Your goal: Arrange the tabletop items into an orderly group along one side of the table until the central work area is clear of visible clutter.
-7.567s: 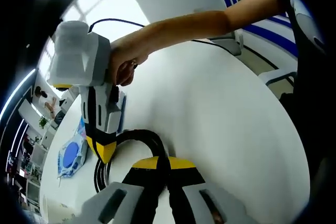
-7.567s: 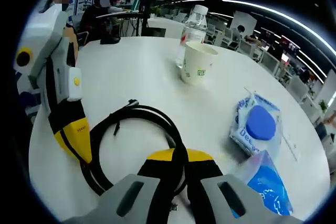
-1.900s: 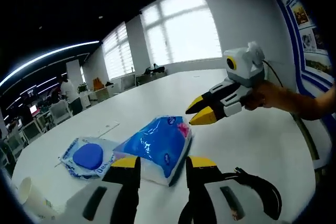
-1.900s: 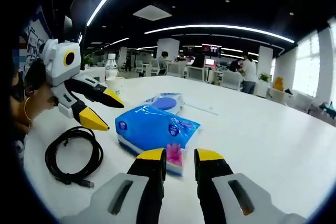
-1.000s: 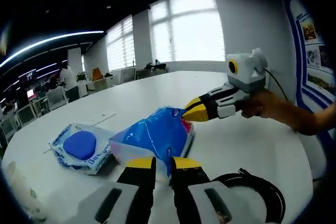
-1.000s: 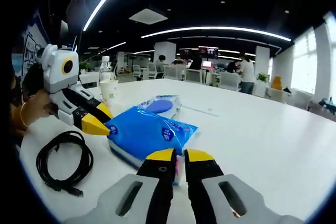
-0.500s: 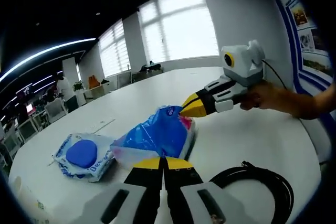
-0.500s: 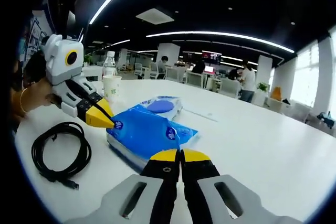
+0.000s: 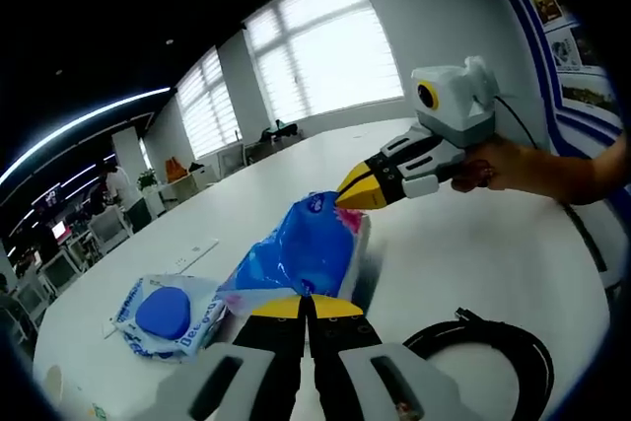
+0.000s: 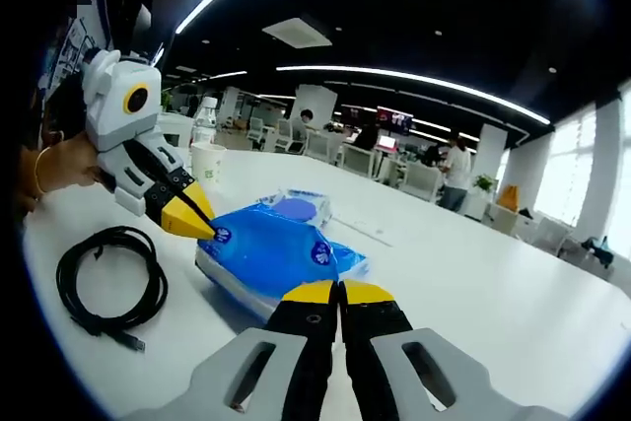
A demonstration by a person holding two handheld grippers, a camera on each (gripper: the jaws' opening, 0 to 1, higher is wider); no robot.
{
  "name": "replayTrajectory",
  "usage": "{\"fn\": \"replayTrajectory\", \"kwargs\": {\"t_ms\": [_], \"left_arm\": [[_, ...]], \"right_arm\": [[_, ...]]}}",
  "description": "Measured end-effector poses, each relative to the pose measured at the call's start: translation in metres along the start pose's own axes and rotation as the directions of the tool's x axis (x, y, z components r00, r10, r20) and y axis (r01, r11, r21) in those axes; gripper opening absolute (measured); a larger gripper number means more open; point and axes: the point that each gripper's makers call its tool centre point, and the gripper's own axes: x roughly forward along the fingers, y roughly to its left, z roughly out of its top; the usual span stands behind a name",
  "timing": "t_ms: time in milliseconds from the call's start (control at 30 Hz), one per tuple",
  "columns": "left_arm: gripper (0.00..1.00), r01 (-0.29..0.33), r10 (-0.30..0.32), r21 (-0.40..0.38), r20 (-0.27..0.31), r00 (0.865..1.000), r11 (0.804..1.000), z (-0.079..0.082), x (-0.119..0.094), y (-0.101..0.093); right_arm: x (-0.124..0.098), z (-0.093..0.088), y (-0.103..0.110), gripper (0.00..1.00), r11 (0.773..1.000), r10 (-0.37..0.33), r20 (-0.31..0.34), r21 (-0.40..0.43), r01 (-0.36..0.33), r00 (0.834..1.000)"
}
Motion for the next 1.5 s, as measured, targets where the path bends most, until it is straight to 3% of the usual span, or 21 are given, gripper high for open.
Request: {"fn": "replayTrajectory", "kwargs": {"t_ms": [333, 800, 1100, 1500], "left_arm": [[0.00, -0.013, 0.012, 0.080, 0.011, 1.000, 0.997, 0.016, 0.009, -0.003], [0.00, 0.006, -0.009, 0.117, 0.026, 1.000, 0.993, 0.034, 0.036, -0.016], [0.00, 0.034, -0.036, 0.122, 0.014, 0.999, 0.992, 0.032, 0.051, -0.025], [0.00, 0.069, -0.069, 0.131, -0.002, 0.998, 0.989, 0.028, 0.053, -0.036]], "right_arm": [[-0.013, 0.009, -0.016, 0.00, 0.996, -0.062, 0.037, -0.067, 0.064, 0.997], [-0.026, -0.002, -0.045, 0.00, 0.988, -0.130, 0.023, -0.078, 0.131, 0.991], [-0.035, -0.017, -0.054, 0.00, 0.986, -0.152, 0.003, -0.071, 0.152, 0.988], [-0.042, -0.033, -0.052, 0.00, 0.988, -0.146, -0.032, -0.050, 0.145, 0.989]]}}
